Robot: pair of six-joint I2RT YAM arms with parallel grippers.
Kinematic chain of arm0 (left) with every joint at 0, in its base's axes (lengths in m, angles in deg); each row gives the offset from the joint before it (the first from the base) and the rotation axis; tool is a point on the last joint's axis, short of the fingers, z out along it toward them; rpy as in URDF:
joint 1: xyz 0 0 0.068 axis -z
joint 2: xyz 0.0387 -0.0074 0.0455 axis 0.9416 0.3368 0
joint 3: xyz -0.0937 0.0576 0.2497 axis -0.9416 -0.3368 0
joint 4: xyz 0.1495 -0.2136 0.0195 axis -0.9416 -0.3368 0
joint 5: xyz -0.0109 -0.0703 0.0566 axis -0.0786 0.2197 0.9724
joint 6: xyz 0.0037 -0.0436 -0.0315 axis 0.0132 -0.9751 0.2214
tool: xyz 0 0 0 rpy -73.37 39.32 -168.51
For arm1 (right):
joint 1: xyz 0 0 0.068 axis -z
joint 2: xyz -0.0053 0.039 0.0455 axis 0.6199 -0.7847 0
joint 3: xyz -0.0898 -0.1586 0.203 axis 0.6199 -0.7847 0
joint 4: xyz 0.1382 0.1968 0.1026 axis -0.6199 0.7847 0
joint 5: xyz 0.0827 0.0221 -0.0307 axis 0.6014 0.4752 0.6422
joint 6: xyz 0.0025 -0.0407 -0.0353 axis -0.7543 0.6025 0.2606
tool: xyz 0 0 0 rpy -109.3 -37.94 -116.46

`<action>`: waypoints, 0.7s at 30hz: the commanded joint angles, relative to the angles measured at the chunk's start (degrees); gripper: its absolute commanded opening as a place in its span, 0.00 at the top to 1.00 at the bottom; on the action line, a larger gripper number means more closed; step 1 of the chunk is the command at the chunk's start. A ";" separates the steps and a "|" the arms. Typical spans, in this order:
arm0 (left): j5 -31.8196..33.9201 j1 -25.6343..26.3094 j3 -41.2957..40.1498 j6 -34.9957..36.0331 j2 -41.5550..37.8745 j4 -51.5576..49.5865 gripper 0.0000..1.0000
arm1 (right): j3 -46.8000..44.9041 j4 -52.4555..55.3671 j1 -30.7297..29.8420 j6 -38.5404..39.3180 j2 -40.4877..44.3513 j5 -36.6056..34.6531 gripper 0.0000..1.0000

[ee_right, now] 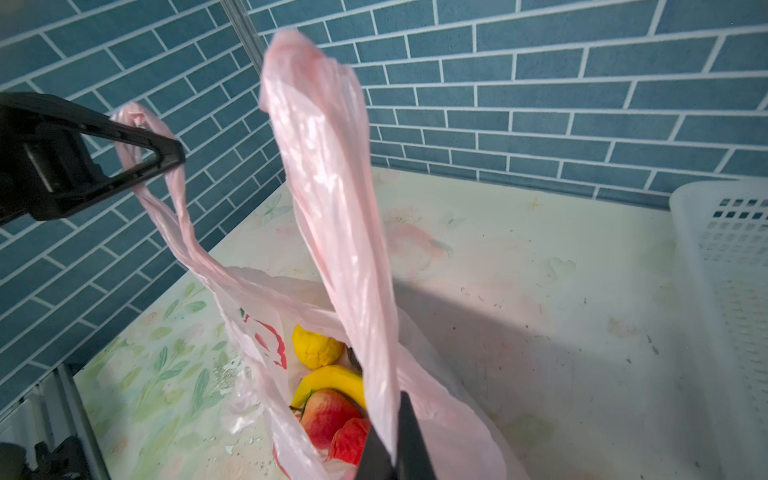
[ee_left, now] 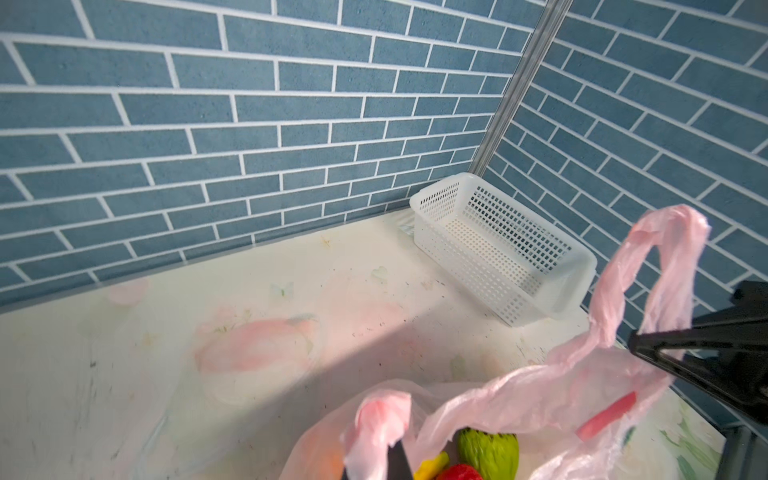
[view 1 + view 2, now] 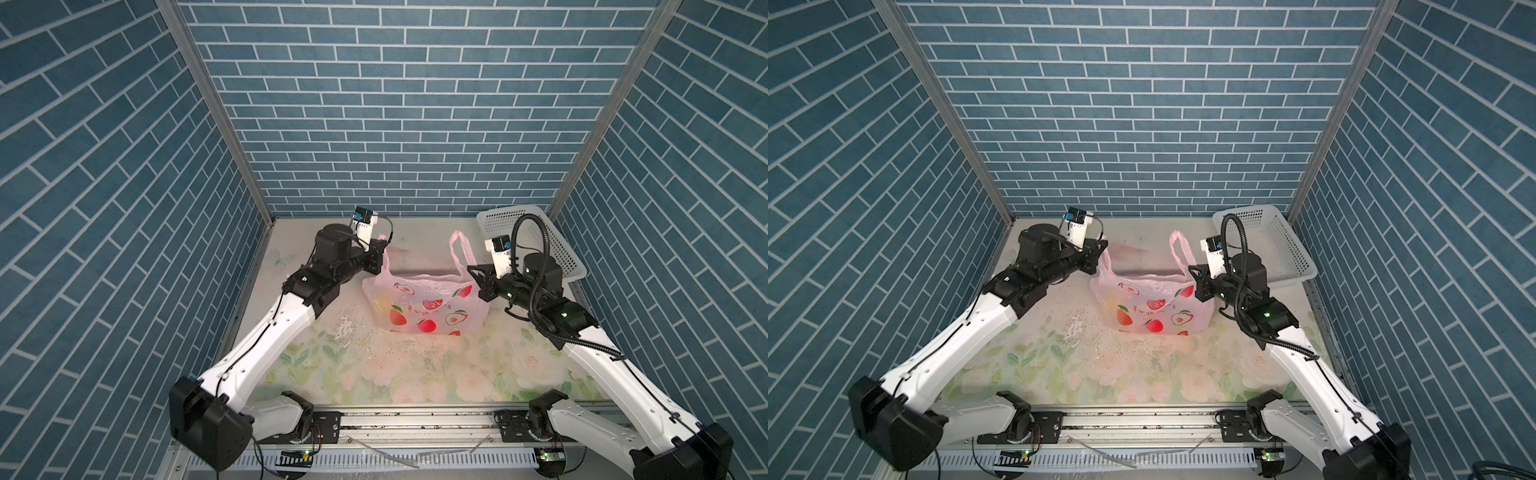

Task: Untie the knot of the plastic bag and take out the fruit
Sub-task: Untie the plastic bag at the center of the table.

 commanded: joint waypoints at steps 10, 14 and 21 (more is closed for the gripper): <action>-0.36 3.42 -16.96 -11.30 -17.59 -1.98 1.00 | -15.05 14.52 -2.14 -13.53 14.81 1.64 0.99; 0.23 4.09 -17.84 -11.23 -20.60 -4.25 1.00 | -7.89 23.86 -3.10 -10.40 15.72 1.12 0.59; -0.92 4.16 -11.47 -7.10 -19.75 -5.96 1.00 | 12.48 35.56 -5.60 -0.06 4.98 4.79 0.39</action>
